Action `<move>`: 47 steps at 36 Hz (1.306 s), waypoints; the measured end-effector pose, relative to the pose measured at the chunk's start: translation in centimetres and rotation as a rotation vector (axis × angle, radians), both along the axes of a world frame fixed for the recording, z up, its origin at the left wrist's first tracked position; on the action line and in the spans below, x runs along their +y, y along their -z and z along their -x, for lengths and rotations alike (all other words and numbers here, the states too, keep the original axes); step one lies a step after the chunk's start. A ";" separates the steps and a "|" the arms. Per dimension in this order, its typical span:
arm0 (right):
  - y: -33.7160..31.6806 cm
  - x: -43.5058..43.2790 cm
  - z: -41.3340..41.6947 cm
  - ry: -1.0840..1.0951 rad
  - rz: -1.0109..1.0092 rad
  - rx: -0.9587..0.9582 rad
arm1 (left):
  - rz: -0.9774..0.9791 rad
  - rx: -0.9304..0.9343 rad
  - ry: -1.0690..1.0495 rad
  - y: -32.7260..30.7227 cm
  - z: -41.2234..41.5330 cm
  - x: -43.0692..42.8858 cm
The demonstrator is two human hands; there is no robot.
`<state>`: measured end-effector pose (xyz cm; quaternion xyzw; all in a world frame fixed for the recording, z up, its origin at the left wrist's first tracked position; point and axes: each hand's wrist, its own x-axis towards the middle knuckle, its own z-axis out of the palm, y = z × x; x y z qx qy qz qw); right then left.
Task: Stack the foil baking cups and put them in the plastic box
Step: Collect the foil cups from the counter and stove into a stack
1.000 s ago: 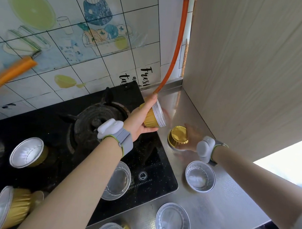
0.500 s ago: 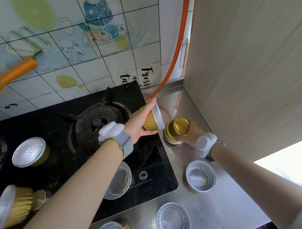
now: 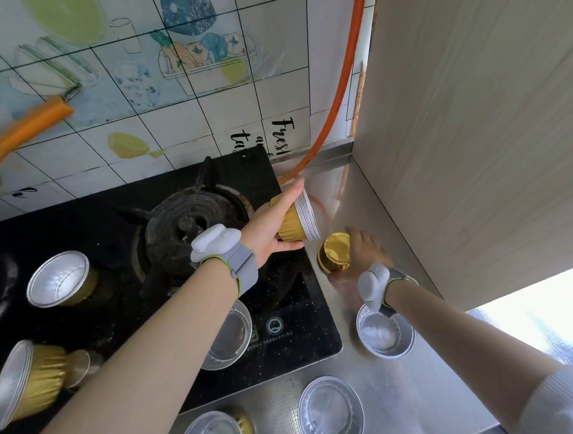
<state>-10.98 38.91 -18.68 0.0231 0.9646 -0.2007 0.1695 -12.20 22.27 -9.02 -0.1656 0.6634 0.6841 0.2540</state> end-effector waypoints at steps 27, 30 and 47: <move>-6.0 0.9 0.9 0.039 0.542 0.167 | 0.097 0.026 -0.055 -0.3 -0.6 0.1; -6.9 0.9 0.9 -0.001 0.554 0.177 | 0.096 0.027 -0.049 -0.5 -0.8 0.3; -9.6 -0.6 -0.9 -0.334 0.376 0.413 | 0.082 0.009 -0.114 -0.5 -2.0 0.4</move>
